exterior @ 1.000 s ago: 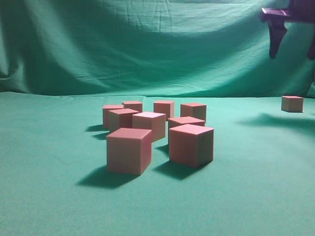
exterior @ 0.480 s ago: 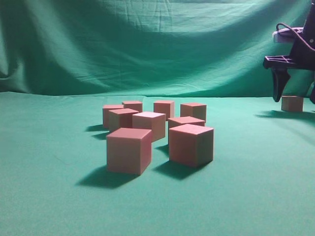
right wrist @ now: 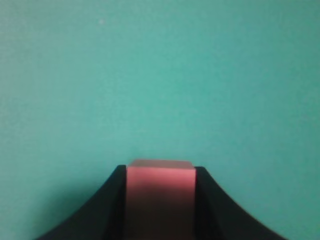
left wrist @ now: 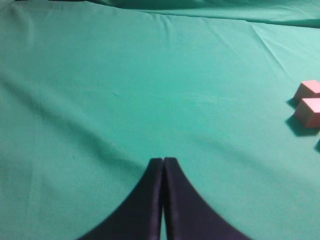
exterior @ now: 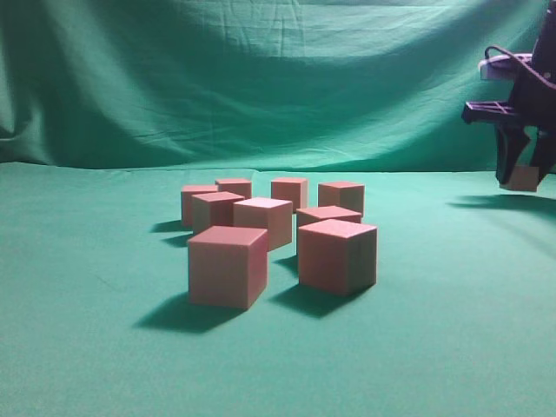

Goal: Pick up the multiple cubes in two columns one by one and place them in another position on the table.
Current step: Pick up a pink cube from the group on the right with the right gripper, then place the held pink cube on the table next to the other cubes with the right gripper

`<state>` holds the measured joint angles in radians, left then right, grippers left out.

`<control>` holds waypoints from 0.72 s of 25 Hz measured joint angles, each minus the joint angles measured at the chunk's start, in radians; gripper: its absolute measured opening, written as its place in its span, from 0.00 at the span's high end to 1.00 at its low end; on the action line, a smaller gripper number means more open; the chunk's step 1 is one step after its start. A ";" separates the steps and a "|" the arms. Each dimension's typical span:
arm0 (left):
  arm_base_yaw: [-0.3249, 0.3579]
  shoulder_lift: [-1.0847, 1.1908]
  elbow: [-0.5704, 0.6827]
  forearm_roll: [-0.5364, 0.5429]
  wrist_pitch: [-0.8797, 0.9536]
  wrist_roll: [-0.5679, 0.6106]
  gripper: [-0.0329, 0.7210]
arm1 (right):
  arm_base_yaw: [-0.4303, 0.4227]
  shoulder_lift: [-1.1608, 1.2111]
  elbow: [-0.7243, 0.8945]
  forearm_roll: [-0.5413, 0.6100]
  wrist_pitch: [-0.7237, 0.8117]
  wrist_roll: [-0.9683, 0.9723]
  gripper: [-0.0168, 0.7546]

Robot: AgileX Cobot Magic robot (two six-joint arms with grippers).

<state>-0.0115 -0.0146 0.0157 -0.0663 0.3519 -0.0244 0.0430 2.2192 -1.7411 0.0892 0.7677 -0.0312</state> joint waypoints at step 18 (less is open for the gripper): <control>0.000 0.000 0.000 0.000 0.000 0.000 0.96 | 0.012 -0.493 -0.084 0.351 0.472 -0.195 0.63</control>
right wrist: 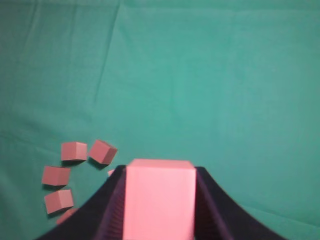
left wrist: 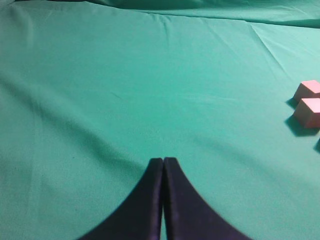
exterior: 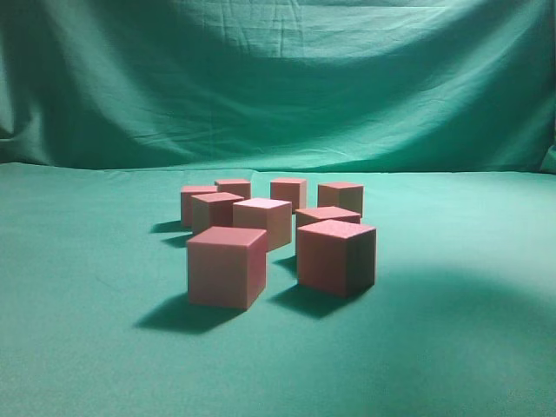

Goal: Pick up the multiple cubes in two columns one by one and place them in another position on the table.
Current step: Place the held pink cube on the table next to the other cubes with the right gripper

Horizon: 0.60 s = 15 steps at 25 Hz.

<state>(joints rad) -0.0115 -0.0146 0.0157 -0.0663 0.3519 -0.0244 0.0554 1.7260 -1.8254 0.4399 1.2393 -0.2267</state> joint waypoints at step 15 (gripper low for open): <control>0.000 0.000 0.000 0.000 0.000 0.000 0.96 | 0.517 -0.069 0.016 -0.243 0.018 0.136 0.63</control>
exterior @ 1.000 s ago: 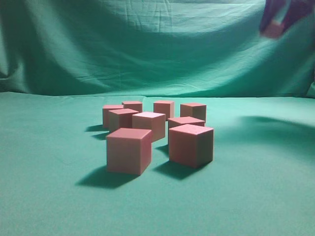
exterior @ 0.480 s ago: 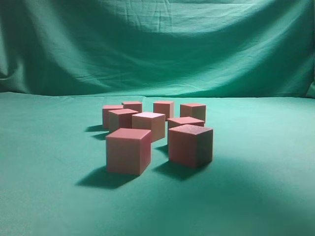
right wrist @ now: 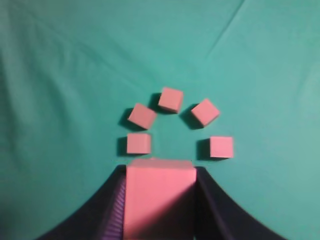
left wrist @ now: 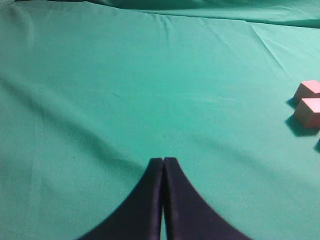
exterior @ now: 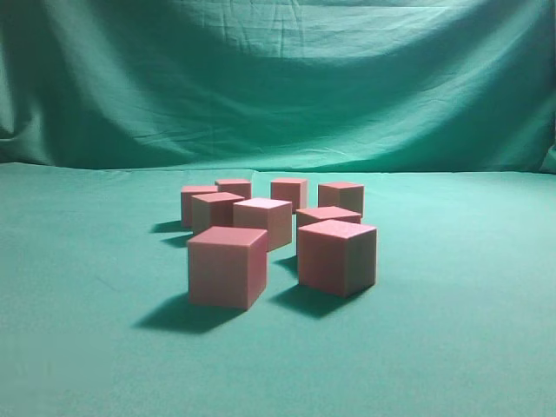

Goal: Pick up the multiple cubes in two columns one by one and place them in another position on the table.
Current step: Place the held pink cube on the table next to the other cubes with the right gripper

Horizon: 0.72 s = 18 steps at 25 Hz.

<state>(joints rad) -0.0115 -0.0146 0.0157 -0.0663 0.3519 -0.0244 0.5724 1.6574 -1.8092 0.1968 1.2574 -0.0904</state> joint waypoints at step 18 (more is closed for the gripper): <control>0.000 0.000 0.000 0.000 0.000 0.000 0.96 | 0.405 0.106 0.322 -0.032 -0.270 0.025 0.63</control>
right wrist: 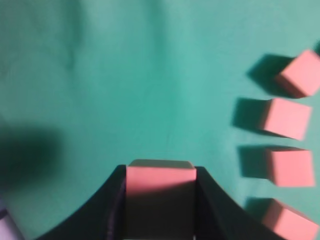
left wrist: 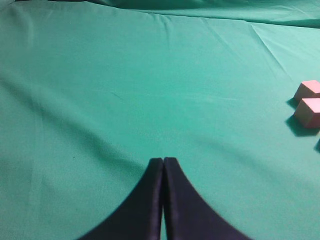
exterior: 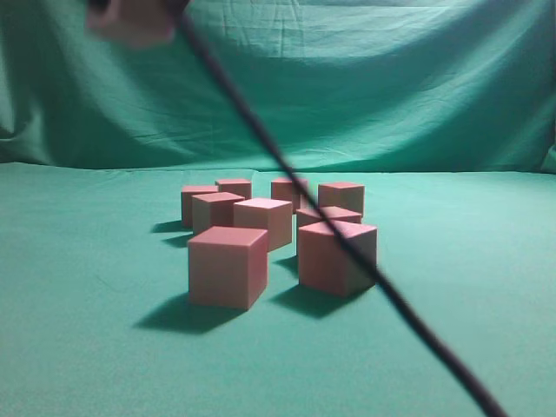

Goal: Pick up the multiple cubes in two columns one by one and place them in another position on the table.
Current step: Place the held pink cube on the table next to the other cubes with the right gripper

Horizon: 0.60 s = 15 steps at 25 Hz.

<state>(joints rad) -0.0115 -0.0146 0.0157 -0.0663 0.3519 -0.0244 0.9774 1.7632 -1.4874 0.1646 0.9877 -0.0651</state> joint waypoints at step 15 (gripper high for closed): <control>0.000 0.000 0.000 0.000 0.000 0.000 0.96 | 0.035 0.239 0.002 -0.054 -0.087 0.102 0.63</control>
<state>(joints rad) -0.0115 -0.0146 0.0157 -0.0663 0.3519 -0.0244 1.0120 2.0021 -1.4849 0.1105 0.9007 0.0367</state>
